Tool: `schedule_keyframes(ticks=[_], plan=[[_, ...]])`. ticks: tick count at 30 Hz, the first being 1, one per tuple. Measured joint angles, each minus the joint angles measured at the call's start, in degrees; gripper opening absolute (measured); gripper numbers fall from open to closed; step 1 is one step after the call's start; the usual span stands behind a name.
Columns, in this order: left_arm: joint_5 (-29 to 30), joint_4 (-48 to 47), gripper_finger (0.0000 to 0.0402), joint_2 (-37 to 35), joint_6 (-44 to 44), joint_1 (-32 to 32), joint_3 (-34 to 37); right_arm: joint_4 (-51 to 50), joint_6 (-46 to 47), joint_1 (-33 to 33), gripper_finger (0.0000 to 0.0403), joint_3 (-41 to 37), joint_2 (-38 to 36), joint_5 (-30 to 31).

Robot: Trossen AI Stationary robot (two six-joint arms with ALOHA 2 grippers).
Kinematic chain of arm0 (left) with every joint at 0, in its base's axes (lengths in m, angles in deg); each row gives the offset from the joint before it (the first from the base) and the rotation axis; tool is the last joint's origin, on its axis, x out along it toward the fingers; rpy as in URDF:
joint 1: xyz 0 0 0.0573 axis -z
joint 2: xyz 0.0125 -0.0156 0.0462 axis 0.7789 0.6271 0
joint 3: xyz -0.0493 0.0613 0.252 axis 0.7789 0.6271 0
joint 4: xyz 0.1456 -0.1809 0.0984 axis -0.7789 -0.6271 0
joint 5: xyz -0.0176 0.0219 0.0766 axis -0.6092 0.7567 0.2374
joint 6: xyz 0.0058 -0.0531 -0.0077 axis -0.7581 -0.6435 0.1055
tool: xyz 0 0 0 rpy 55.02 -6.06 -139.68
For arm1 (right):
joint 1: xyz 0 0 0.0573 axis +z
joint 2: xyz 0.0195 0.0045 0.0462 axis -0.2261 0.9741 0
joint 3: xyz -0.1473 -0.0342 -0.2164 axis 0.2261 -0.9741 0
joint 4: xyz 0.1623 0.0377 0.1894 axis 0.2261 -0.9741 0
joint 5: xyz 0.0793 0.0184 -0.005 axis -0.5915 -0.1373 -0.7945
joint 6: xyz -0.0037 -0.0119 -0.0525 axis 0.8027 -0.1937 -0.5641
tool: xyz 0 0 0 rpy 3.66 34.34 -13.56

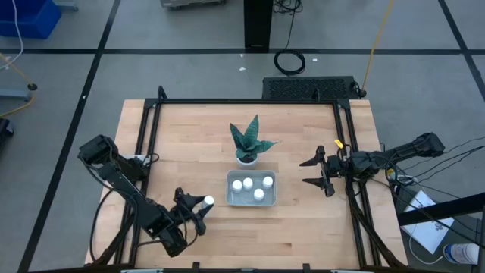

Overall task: Pick and place pill bottles into a basket
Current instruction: Put the white pill bottle into the gray bin

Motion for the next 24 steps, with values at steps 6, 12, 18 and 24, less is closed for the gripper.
schedule_keyframes(ticks=[6, 12, 18, 24], plan=[[4.28, 4.2, 0.016, 7.95, -7.9, -1.41, 2.0, 0.0, -0.02, -0.02, 0.0265, -0.01, 0.0, 0.0], [8.2, 8.53, 0.0161, 14.94, -13.34, -0.86, 1.77, 0.0, -0.01, -0.02, 0.0265, -0.01, 0.0, 0.0], [11.15, 8.66, 0.018, 19.21, -13.21, -1.55, 1.7, 0.0, -0.02, -0.02, 0.0265, 0.0, 0.0, 0.01], [12.77, 10.29, 0.0162, 21.37, -13.16, -0.77, 1.6, 0.0, -0.02, 0.0, 0.0265, -0.02, -0.02, 0.01]])
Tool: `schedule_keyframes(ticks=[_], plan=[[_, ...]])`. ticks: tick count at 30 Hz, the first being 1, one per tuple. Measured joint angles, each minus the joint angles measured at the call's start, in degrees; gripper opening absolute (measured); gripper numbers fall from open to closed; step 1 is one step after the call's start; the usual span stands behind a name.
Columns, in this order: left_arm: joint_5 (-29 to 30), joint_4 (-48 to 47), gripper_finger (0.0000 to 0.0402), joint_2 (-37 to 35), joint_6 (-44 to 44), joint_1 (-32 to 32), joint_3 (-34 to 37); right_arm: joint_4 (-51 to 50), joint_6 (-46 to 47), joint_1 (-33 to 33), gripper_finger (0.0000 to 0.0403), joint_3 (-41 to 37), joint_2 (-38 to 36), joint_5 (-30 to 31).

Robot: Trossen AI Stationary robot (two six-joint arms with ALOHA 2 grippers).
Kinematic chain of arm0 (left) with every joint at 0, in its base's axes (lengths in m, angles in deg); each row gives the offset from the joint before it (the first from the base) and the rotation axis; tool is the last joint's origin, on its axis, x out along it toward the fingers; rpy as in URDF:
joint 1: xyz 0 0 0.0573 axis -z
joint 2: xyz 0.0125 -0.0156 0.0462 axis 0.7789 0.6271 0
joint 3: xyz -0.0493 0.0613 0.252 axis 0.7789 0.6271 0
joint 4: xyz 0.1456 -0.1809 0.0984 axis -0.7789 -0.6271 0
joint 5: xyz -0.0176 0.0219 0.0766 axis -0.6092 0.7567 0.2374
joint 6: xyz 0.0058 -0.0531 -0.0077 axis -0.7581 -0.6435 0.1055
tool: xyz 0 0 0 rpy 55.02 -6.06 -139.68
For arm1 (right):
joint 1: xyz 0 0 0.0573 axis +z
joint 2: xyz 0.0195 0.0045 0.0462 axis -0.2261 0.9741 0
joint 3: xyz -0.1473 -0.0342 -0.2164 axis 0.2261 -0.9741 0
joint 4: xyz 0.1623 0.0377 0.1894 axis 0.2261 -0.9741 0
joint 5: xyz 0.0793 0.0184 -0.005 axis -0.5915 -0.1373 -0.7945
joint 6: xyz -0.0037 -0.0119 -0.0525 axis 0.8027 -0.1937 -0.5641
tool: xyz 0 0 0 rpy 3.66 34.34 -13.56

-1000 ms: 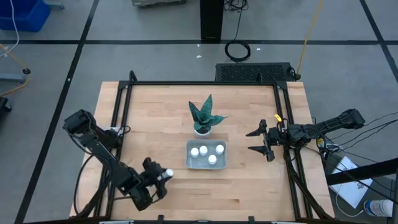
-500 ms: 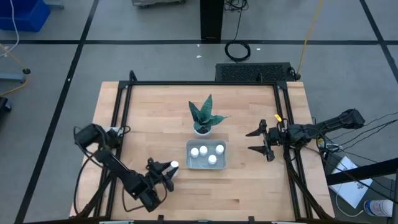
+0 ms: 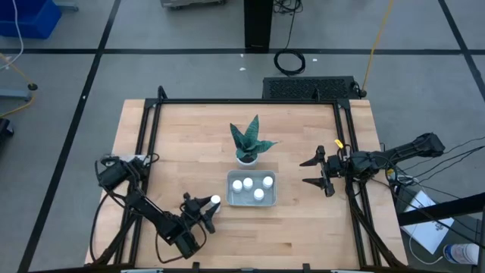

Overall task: Pick and place pill bottles into a basket
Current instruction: Put the white pill bottle into the gray bin

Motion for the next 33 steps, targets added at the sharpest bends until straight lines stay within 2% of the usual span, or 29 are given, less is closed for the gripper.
schedule_keyframes(ticks=[6, 9, 16, 19, 23, 29, 33], plan=[[-3.3, 2.53, 0.0215, 0.3, 2.17, 1.42, 0.07, 0.0, 0.0, -0.01, 0.0265, 0.0, 0.0, -0.02], [-10.49, 2.86, 0.0233, 0.57, 3.72, 1.45, 0.29, 0.0, 0.0, 0.0, 0.0265, 0.0, 0.0, 0.0], [-12.15, 2.95, 0.0235, 0.35, 3.2, 1.59, 0.31, 0.0, 0.02, 0.0, 0.0265, 0.02, 0.0, 0.0], [-14.82, 3.6, 0.0234, -0.66, 3.04, 1.79, 0.26, 0.0, 0.0, 0.0, 0.0265, 0.02, 0.0, -0.01], [-18.51, 3.74, 0.024, -3.84, 3.5, 2.24, 0.26, 0.0, 0.0, -0.02, 0.0265, 0.02, 0.0, 0.0], [-20.39, 2.2, 0.0255, -9.4, 5.25, 2.68, 0.24, 0.0, 0.01, 0.0, 0.0265, 0.01, 0.01, 0.0], [-24.6, 2.11, 0.0265, -12.61, 6.82, 2.68, 0.24, 0.0, 0.02, 0.0, 0.0265, 0.02, 0.02, 0.0]])
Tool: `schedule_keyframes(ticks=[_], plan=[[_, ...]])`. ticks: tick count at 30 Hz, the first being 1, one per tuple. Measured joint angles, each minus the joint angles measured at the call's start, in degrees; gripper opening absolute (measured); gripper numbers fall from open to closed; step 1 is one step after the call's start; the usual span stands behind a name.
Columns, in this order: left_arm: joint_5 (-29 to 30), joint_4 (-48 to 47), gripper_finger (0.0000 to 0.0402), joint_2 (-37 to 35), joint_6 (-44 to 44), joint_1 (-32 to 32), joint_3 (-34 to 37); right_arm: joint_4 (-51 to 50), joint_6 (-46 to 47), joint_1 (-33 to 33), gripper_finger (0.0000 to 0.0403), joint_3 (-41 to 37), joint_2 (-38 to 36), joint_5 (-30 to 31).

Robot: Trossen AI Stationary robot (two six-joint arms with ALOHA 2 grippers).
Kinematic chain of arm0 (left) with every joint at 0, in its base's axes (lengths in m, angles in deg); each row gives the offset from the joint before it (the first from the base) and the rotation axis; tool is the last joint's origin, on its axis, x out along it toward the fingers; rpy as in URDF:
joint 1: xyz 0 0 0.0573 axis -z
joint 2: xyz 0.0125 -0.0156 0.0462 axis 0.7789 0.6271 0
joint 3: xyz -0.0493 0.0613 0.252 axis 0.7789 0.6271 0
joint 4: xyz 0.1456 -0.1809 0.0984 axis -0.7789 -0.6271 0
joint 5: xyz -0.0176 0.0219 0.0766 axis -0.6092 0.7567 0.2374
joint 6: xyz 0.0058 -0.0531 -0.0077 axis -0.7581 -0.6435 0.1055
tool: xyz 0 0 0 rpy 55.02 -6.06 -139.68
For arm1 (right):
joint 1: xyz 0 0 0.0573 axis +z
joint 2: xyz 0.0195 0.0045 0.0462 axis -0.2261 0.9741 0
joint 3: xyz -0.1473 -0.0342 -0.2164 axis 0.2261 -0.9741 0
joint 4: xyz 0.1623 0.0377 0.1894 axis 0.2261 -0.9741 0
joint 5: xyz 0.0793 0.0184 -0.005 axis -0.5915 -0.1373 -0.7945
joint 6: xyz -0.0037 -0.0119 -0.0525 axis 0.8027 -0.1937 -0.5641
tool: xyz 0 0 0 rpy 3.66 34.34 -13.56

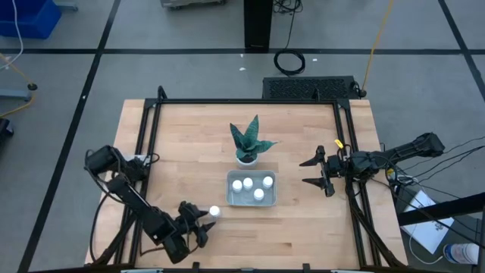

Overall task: Pick and place pill bottles into a basket
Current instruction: Put the white pill bottle into the gray bin

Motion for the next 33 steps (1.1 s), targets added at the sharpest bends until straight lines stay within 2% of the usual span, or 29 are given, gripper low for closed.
schedule_keyframes(ticks=[10, 16, 20, 28, 33], plan=[[-10.1, -2.39, 0.0269, -7.46, -0.57, -1.31, -0.02, 0.0, -0.02, 0.0, 0.0265, 0.0, 0.0, -0.02], [-25.09, -7.13, 0.0269, -15.49, -5.1, -8.93, -0.05, 0.0, 0.0, 0.0, 0.0265, 0.0, -0.02, -0.01], [-32.9, -9.11, 0.0269, -19.48, -5.36, -14.0, -0.09, 0.0, -0.02, 0.0, 0.0265, 0.0, -0.02, -0.02], [-41.94, -10.91, 0.0269, -21.99, -5.37, -19.87, -0.02, 0.0, -0.01, -0.02, 0.0265, -0.02, -0.02, 0.0], [-43.6, -11.43, 0.0269, -21.93, -4.64, -21.48, -1.04, 0.0, -0.02, 0.0, 0.0265, -0.01, 0.0, 0.0]])
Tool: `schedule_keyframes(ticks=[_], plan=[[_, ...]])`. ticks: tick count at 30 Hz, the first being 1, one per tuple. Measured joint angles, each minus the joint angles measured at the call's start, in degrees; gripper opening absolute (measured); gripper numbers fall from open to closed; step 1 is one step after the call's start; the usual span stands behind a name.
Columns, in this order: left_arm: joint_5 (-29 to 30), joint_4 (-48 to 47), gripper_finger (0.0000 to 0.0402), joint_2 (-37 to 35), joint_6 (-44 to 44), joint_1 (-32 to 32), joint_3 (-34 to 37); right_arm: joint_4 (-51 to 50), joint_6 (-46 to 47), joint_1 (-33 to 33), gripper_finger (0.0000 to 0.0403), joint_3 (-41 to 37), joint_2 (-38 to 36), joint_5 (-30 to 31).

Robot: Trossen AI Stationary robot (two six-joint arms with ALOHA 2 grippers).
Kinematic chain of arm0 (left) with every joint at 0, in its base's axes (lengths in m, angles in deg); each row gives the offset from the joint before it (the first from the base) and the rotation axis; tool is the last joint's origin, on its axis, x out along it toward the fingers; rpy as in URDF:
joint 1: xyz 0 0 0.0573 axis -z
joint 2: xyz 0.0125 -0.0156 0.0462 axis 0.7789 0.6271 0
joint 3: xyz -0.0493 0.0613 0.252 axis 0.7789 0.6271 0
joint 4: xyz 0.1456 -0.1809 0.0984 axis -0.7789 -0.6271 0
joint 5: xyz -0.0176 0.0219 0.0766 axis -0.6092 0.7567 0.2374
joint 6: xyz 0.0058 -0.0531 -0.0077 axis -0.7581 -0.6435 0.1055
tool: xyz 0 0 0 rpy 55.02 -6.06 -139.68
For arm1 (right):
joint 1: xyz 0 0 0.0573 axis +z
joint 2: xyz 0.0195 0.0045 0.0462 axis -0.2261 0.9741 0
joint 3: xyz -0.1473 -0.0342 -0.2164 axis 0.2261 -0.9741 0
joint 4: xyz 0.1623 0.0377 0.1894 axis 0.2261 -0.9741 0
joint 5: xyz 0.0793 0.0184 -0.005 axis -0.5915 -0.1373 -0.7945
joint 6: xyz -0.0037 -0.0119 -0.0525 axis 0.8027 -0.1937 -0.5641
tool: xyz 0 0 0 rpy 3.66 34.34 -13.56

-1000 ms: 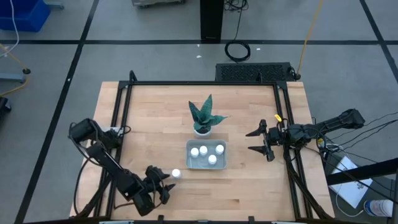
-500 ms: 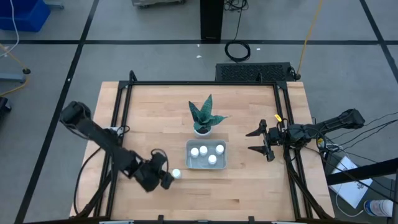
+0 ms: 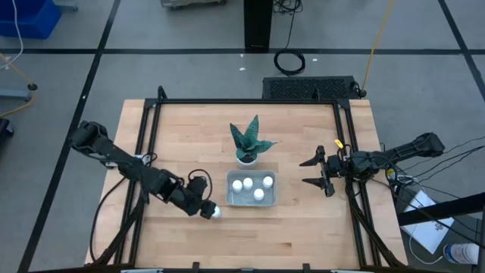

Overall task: Pick and place pill bottles into a basket
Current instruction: Put the white pill bottle into the gray bin

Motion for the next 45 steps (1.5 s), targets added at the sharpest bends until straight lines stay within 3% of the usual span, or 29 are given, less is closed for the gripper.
schedule_keyframes(ticks=[5, 13, 17, 26, 45], plan=[[1.04, -3.36, 0.0269, 1.39, 6.14, -1.54, -8.46, 0.0, 0.01, -0.01, 0.0265, 0.0, -0.02, 0.0], [0.48, -29.15, 0.0269, 9.88, 8.16, -3.03, -25.84, 0.04, 0.0, -0.02, 0.0265, 0.01, 0.0, 0.0], [0.01, -30.33, 0.0269, 16.1, 11.94, -3.16, -31.03, 0.03, 0.01, 0.0, 0.0265, 0.0, 0.0, 0.0], [-1.0, -30.76, 0.0269, 20.89, 15.49, -3.78, -32.46, 0.04, 0.0, -0.01, 0.0265, 0.01, 0.0, -0.01], [0.46, -31.59, 0.0269, 21.0, 12.87, -1.96, -28.69, 0.05, 0.0, -0.01, 0.0265, -0.01, -0.01, 0.0]])
